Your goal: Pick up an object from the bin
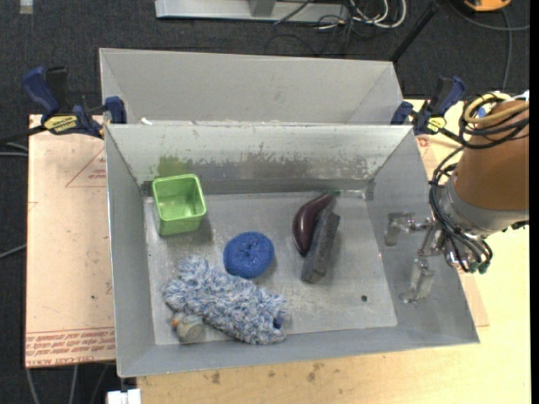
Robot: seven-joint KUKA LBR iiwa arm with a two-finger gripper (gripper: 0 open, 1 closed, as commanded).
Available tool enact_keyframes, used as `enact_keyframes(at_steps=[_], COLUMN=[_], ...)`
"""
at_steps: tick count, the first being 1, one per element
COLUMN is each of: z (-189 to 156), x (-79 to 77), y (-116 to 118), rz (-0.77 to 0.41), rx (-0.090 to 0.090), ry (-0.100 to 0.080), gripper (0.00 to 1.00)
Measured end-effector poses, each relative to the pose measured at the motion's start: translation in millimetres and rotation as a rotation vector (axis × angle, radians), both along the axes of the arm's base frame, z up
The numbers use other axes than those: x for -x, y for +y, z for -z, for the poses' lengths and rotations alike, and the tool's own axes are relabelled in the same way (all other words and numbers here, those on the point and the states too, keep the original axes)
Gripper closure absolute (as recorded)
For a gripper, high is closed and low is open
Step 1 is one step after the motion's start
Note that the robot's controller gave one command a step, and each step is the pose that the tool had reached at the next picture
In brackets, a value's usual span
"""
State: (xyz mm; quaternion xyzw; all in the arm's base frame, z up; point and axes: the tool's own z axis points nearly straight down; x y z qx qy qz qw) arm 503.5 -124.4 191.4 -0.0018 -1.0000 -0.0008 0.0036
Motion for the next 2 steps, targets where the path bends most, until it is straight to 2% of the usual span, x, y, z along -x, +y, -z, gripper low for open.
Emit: enact_keyframes(at_steps=[1,2], z=[-4.2,19.5], x=[-1.8,-29.8], y=[0.6,44.8], rz=[-0.003,0.017], rx=[0.002,0.003], ry=[-0.008,-0.012], gripper=[0.0,0.0])
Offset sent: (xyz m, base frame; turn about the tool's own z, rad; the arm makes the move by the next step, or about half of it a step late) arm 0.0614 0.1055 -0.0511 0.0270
